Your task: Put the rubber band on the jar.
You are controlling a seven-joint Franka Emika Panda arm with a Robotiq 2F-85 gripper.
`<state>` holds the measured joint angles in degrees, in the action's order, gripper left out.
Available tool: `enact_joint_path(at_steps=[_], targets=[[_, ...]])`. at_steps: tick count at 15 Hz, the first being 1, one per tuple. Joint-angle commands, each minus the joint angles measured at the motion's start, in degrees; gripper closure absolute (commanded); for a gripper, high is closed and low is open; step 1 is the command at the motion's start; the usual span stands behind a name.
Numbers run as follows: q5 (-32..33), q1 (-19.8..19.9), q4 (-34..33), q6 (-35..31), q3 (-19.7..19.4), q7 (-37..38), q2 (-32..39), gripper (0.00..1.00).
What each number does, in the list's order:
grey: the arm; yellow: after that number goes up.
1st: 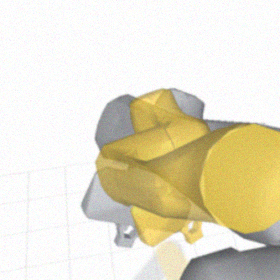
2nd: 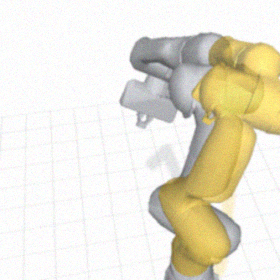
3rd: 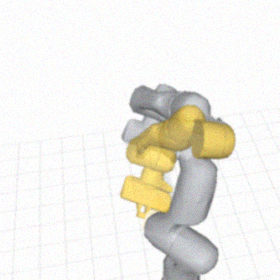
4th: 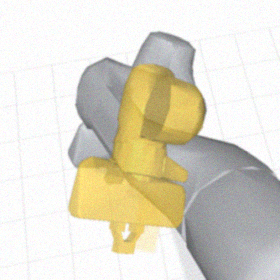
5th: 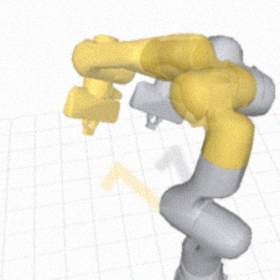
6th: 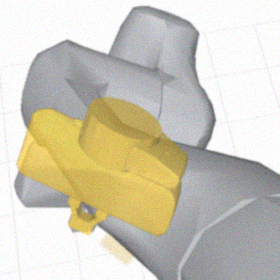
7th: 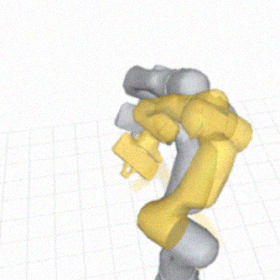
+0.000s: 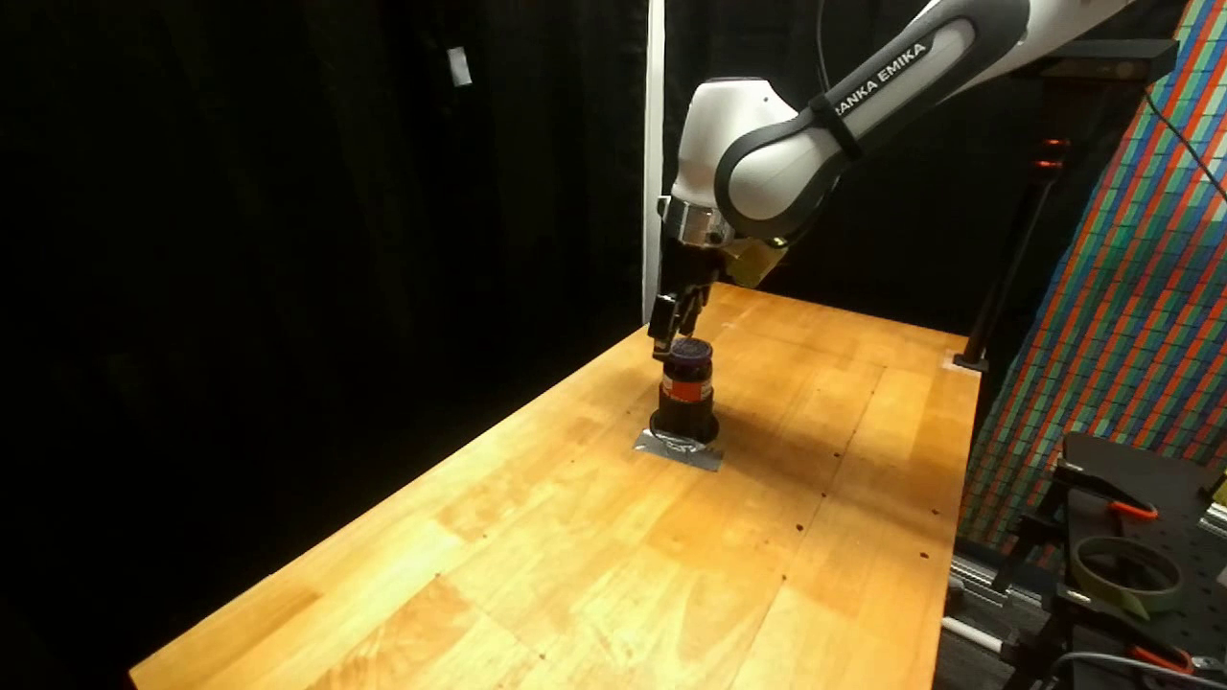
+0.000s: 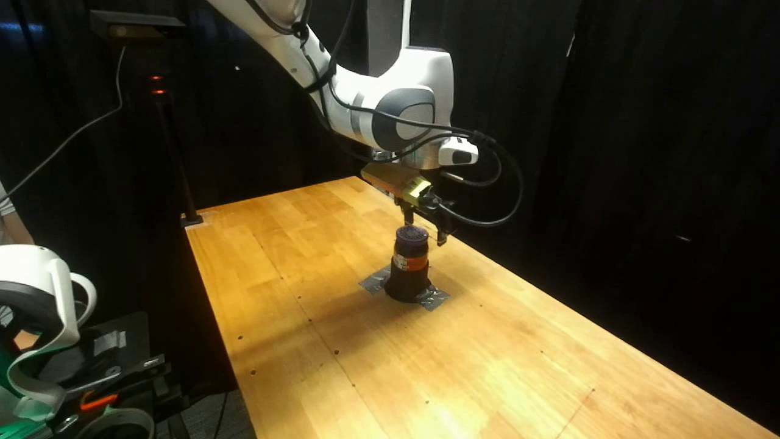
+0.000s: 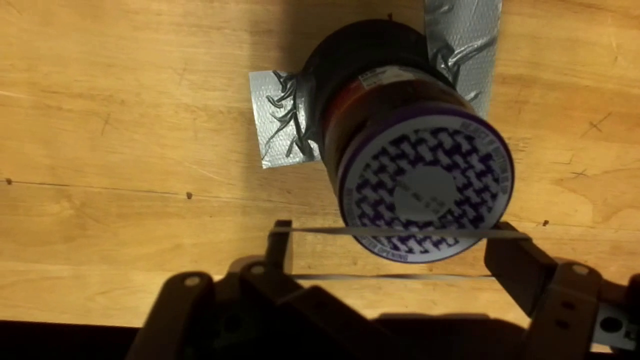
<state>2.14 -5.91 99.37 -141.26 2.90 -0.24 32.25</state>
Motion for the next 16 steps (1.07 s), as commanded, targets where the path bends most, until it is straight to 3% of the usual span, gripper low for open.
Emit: enact_joint_path(at_steps=[1, 5, 10, 16], targets=[[0.85, 0.03, -2.79, 0.62, -0.42, -0.36, 2.24, 0.0], [0.87, 0.04, -1.94, 0.79, -0.46, -0.5, 2.28, 0.0], [-0.45, 1.48, 2.5, 2.25, 0.33, -2.01, -2.69, 0.0], [-8.33, 6.46, 6.95, 9.9, 3.96, -9.44, -5.7, 0.0]])
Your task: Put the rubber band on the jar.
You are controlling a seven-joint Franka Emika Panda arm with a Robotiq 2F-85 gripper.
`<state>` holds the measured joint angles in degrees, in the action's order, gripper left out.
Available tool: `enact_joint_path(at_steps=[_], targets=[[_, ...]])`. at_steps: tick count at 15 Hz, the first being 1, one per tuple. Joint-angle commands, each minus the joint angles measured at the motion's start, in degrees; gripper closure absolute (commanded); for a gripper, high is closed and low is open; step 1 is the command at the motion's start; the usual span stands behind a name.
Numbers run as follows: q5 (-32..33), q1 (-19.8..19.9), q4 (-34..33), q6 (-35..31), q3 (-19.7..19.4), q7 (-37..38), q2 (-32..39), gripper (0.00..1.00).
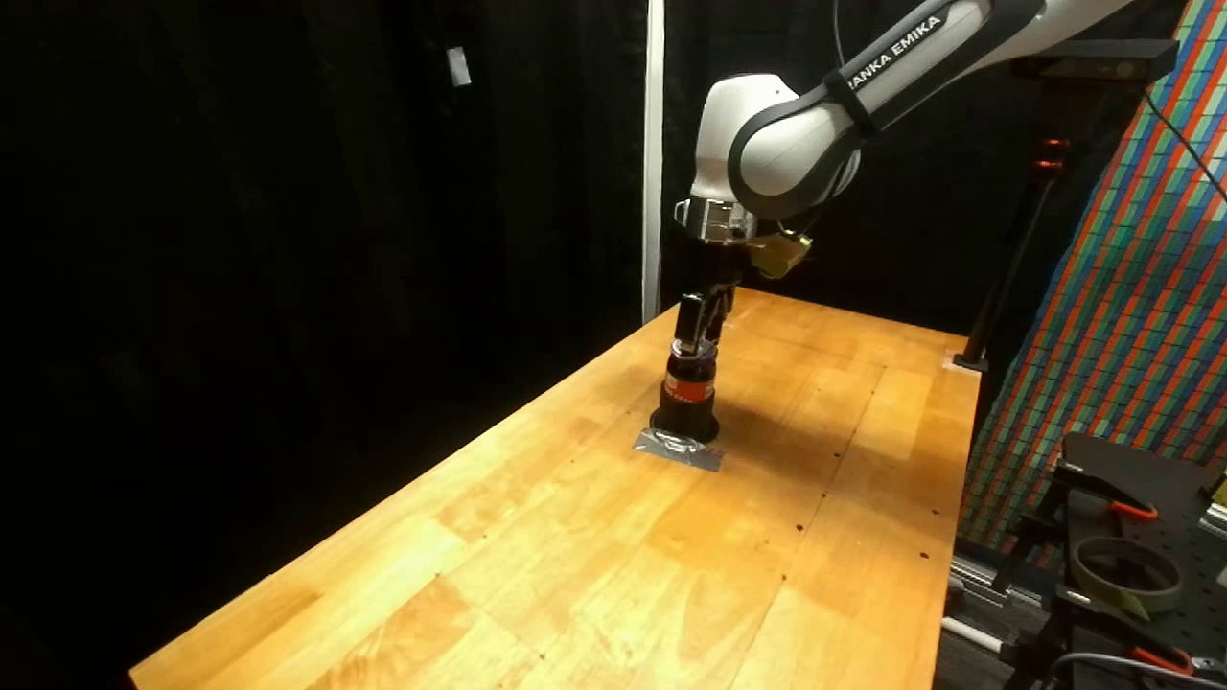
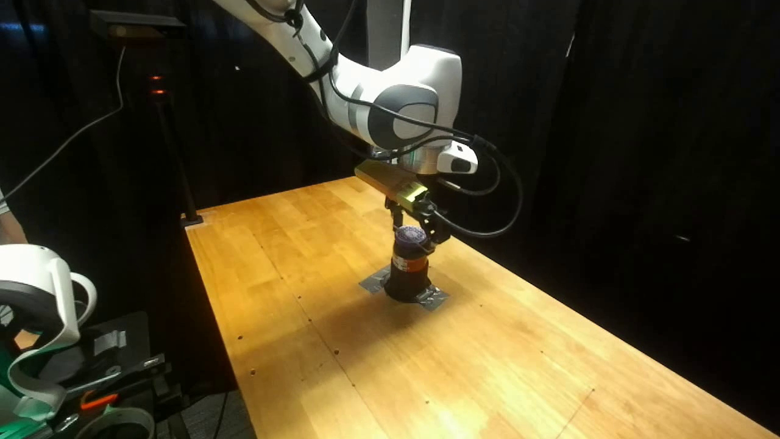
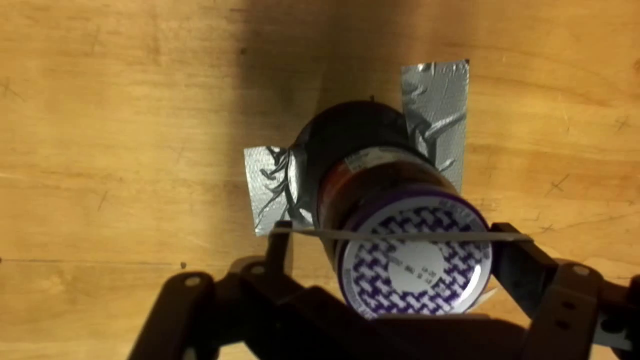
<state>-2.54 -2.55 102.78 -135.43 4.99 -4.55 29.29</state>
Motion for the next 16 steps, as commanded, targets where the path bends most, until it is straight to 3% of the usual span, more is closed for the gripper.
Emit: enact_joint_path(at_steps=[1, 5, 16], targets=[[-5.31, 3.79, 3.71, 5.14, 2.49, -6.83, -2.39, 0.0], [-7.94, 4.82, 5.33, 7.24, 2.73, -10.07, -2.18, 0.0], [-4.67, 0.99, 5.84, 0.83, 1.83, -7.17, -1.53, 0.0]])
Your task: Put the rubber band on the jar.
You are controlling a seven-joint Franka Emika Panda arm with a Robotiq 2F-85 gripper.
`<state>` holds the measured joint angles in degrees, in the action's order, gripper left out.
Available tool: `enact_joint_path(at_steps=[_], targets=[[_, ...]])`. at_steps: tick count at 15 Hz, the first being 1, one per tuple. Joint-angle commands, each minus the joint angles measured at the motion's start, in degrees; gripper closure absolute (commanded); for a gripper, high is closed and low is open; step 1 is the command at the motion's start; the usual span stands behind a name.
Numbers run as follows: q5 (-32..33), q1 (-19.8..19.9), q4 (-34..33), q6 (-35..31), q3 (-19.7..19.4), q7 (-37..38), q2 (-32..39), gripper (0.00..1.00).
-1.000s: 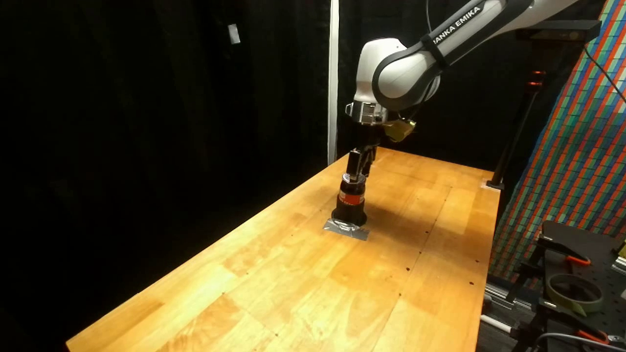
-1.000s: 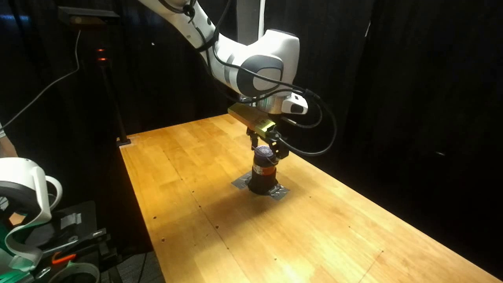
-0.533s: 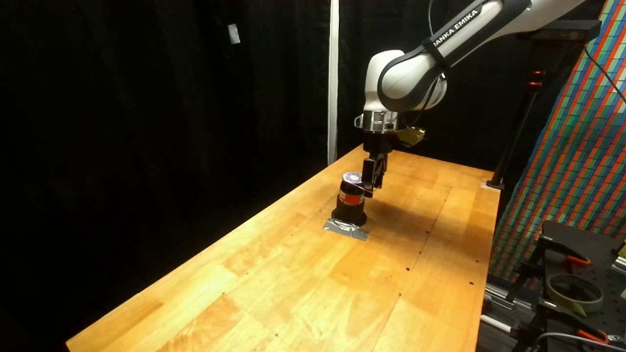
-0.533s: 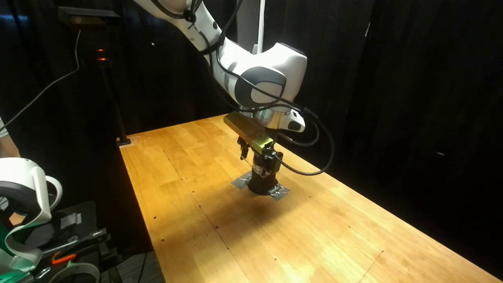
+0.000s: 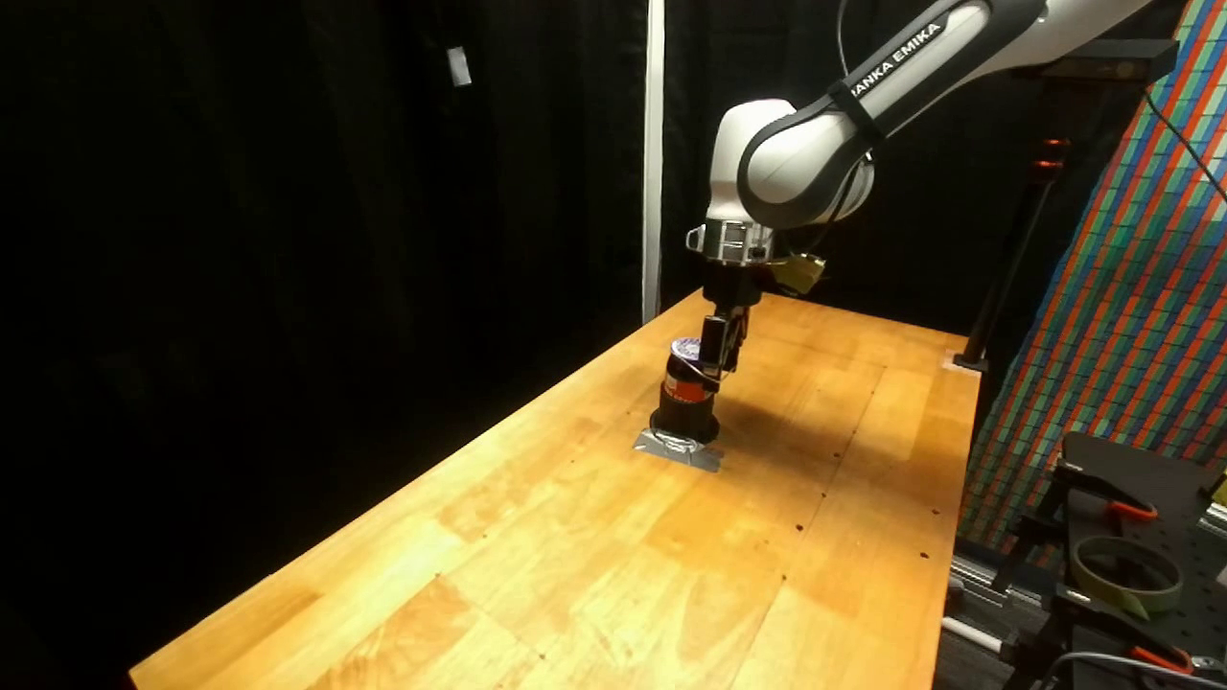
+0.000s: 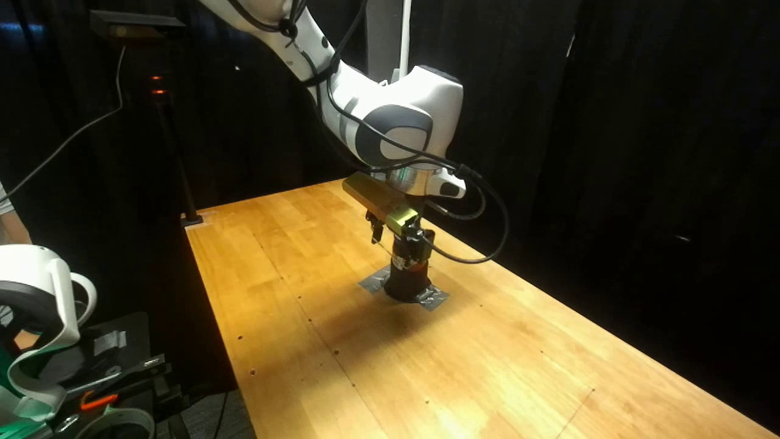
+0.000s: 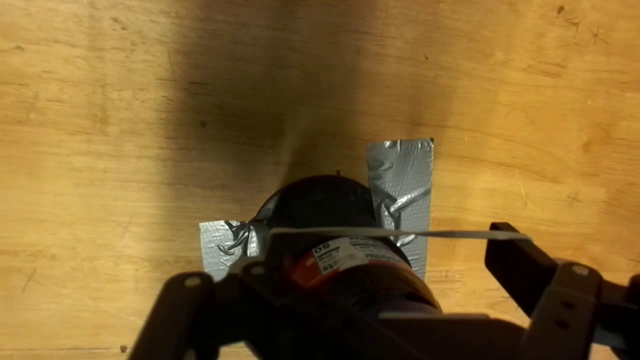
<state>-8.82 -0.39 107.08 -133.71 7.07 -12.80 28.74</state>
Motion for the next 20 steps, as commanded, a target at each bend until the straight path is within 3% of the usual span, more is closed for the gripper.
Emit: enact_joint_path(at_steps=[1, 10, 18, 19, 20], targets=[[2.03, -1.44, 1.37, -1.06, -0.32, 1.29, -0.79, 0.0], [8.97, -4.24, 0.26, -5.02, -3.11, 8.47, 1.25, 0.0], [9.28, -3.46, 5.76, -6.74, -3.18, 8.51, -2.64, 0.0], [9.05, -3.2, 7.07, -7.48, -3.09, 8.12, -3.48, 0.25], [8.95, -3.05, 7.94, -8.22, -3.05, 7.97, -4.06, 0.26]])
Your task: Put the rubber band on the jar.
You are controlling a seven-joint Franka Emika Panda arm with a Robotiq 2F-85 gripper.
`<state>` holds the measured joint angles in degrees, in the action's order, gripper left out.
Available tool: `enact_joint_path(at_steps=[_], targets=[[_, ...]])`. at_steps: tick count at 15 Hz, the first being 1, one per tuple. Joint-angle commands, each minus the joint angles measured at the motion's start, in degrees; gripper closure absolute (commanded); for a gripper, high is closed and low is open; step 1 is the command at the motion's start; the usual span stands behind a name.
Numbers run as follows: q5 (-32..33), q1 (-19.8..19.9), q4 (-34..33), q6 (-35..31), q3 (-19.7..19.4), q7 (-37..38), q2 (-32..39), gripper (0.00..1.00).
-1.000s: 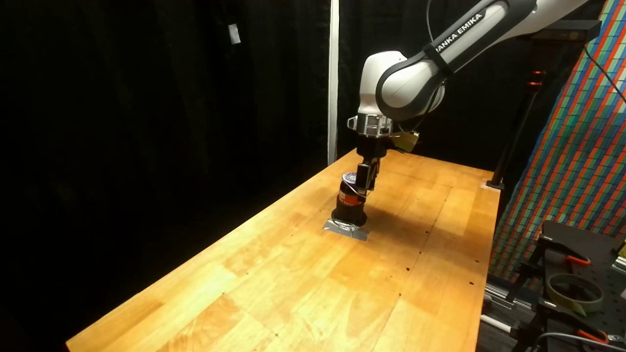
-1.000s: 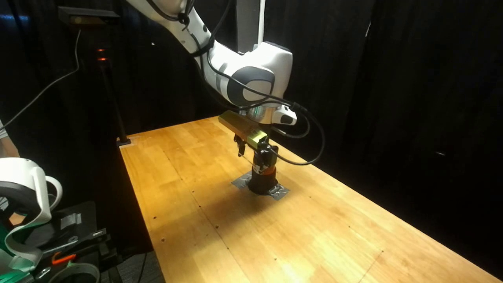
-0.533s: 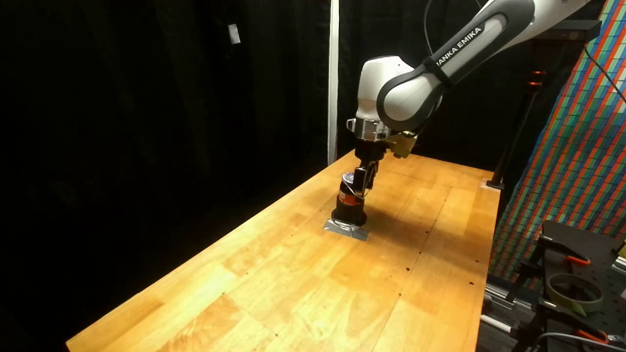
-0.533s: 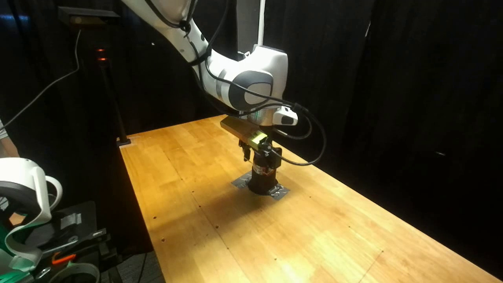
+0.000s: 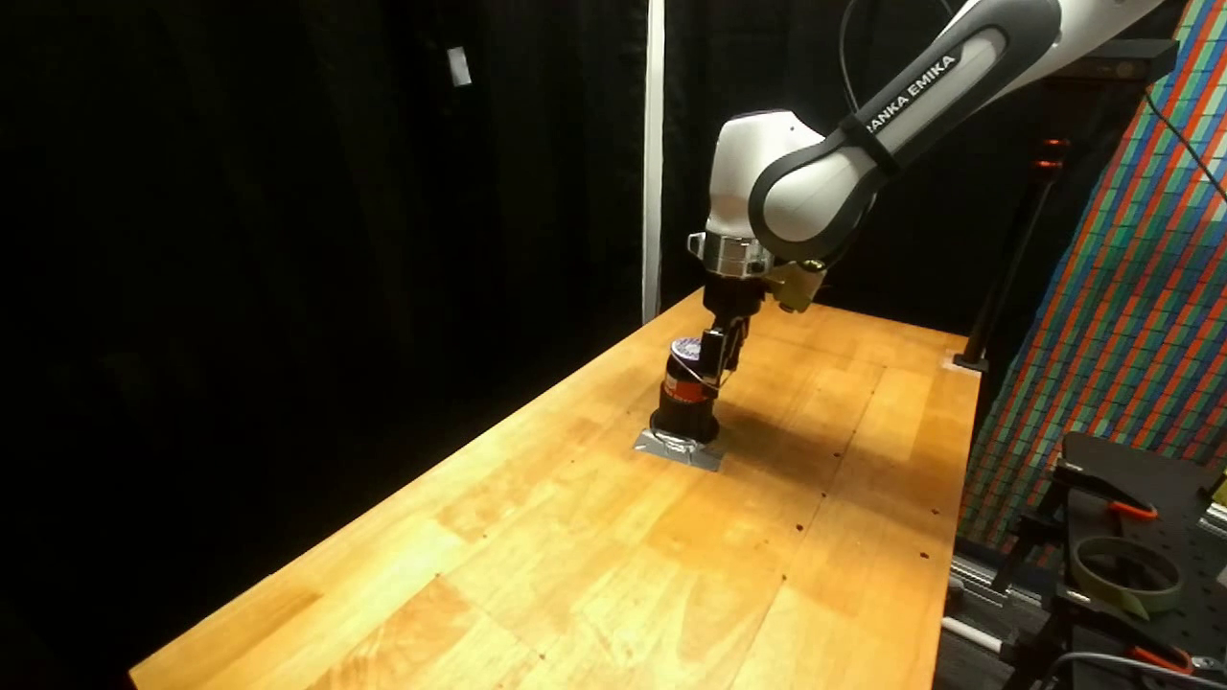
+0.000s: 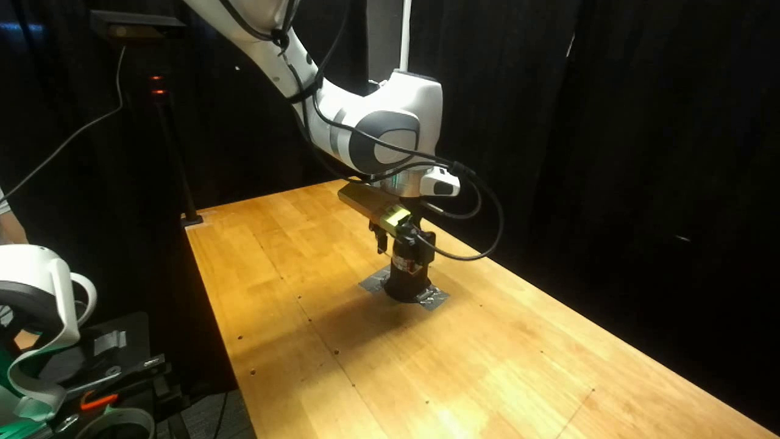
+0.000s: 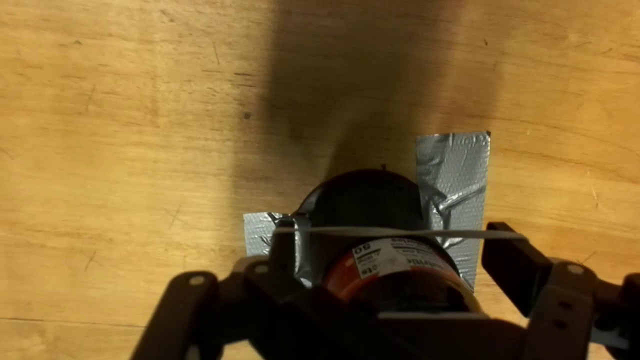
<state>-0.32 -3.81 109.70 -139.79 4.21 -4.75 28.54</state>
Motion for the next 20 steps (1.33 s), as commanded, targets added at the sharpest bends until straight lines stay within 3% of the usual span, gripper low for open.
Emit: enact_joint_path(at_steps=[1, 7, 11, 14, 17, 20], targets=[[0.0, 0.7, 6.71, -3.23, 0.07, -0.49, -4.71, 0.34], [-1.29, 1.61, 15.41, -13.12, 1.05, -1.51, -9.69, 0.81], [-4.12, 3.01, 22.2, -24.96, 2.82, -2.68, -12.69, 0.94], [-8.06, 5.8, 26.04, -34.71, 6.51, -5.19, -12.87, 0.9], [-13.48, 11.91, 28.26, -44.2, 14.3, -8.51, -11.28, 0.87], [-13.2, 19.11, 29.71, -53.39, 22.17, -8.14, -8.51, 0.9]])
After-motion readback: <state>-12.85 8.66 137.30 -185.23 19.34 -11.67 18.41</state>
